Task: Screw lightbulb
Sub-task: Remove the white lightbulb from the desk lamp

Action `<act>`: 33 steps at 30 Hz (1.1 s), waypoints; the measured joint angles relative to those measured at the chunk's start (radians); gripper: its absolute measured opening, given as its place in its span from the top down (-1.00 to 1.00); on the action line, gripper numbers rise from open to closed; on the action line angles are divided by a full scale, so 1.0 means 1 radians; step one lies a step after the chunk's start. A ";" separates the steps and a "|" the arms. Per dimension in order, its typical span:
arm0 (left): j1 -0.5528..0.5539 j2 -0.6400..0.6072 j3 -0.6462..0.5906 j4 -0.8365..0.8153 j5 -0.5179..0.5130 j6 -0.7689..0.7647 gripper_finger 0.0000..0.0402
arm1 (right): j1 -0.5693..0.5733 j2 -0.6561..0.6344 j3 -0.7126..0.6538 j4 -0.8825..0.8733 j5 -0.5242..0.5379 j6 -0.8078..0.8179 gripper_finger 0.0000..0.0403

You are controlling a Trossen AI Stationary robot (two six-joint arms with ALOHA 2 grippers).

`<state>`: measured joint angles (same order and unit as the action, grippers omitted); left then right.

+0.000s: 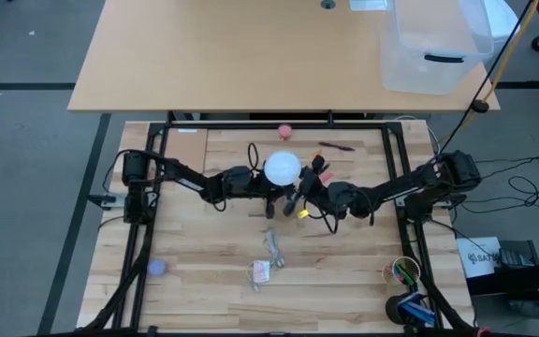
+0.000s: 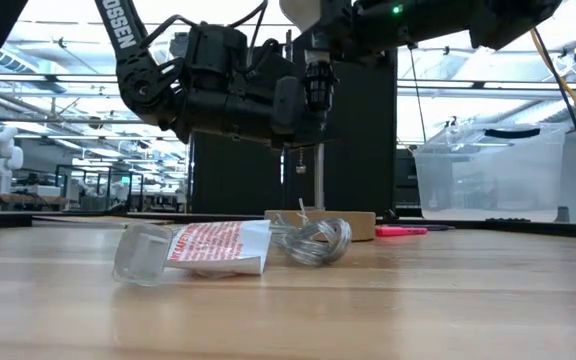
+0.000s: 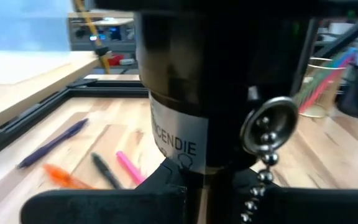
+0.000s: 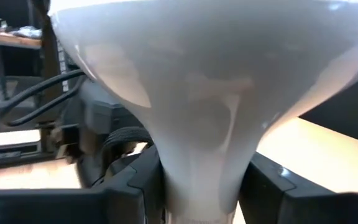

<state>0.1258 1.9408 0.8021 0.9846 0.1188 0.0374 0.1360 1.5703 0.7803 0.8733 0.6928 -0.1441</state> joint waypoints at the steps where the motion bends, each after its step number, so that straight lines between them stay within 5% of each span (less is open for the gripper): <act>1: 0.004 0.000 0.000 0.001 0.023 0.003 0.87 | 0.000 -0.006 0.000 -0.010 -0.011 -0.002 0.27; 15: 0.041 0.001 0.002 -0.018 0.359 0.012 0.87 | -0.026 -0.095 -0.001 -0.170 -0.229 0.043 0.27; 33: 0.041 0.002 0.001 -0.029 0.737 0.023 0.87 | -0.125 -0.102 -0.002 -0.151 -0.756 0.076 0.24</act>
<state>0.1666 1.9427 0.8034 0.9551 0.8555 0.0604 0.0108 1.4681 0.7788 0.7224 -0.0635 -0.0681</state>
